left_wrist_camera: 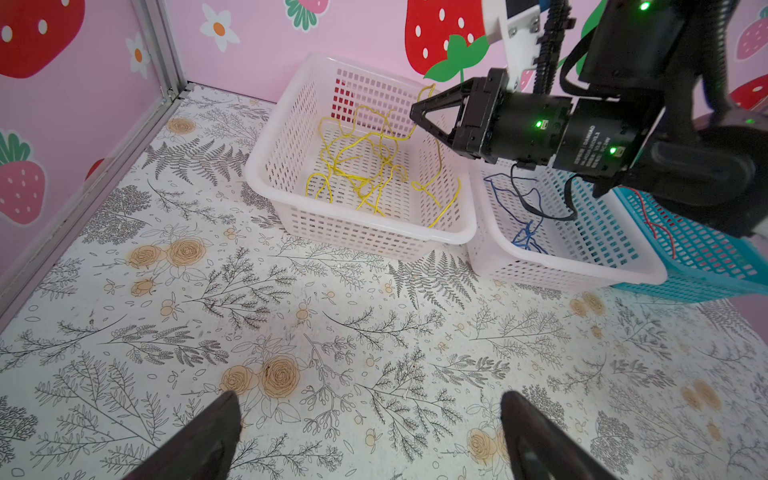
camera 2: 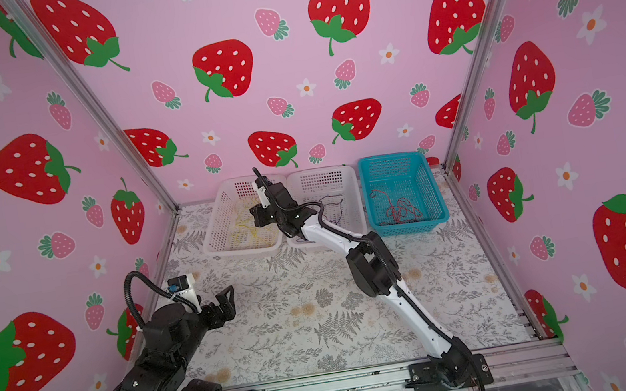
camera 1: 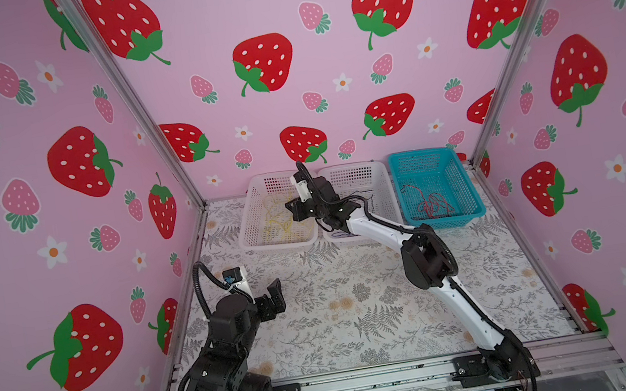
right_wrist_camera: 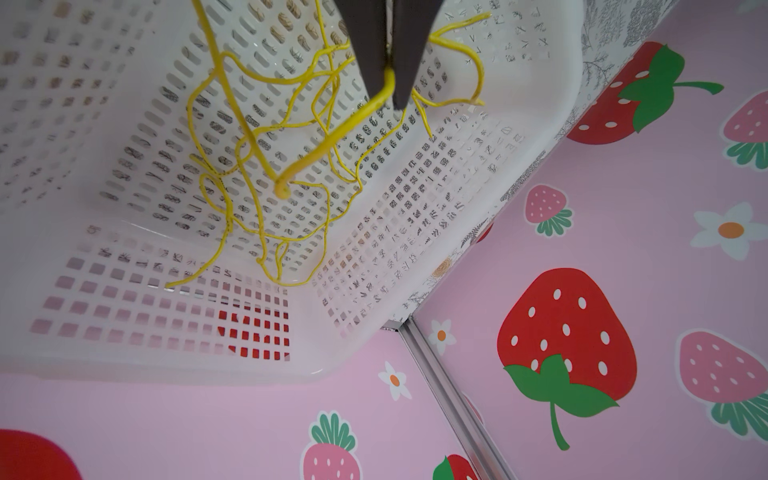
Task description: Untangle the cables
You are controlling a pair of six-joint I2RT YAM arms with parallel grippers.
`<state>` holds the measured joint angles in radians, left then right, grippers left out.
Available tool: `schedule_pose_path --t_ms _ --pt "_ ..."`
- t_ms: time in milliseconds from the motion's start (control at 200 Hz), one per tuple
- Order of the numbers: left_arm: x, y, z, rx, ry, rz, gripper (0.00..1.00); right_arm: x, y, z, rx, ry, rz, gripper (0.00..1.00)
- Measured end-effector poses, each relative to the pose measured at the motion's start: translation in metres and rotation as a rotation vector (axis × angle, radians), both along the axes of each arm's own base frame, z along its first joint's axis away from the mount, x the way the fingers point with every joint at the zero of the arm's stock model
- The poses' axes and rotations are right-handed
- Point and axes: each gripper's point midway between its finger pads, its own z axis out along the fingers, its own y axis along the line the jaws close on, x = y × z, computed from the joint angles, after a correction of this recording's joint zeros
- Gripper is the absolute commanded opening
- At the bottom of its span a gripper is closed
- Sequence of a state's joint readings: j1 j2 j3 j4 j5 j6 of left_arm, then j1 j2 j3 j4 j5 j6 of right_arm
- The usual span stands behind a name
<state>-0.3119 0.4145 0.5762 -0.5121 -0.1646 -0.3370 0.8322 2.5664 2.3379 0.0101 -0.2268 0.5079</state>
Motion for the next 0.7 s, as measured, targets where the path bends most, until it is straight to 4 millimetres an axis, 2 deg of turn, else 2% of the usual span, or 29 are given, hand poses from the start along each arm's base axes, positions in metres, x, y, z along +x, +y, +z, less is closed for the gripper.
schedule_pose_path --t_ms 130,515,600,685,700 --pt "-0.001 0.001 -0.002 0.0 -0.003 0.002 0.99 0.0 0.002 0.004 0.012 -0.01 0.006 0.09" --pt "0.001 0.003 -0.005 0.013 0.008 0.018 0.99 0.0 -0.001 0.009 -0.019 -0.045 0.009 0.43" --pt "0.001 0.005 -0.004 0.015 0.006 0.024 0.99 -0.002 -0.005 0.022 -0.022 -0.058 0.005 0.47" --pt "0.001 0.005 -0.005 0.017 0.008 0.026 0.99 -0.005 -0.01 0.051 -0.006 -0.088 -0.002 0.51" --pt "0.001 0.005 -0.005 0.018 0.009 0.027 0.99 -0.006 -0.011 0.056 -0.002 -0.093 -0.003 0.55"
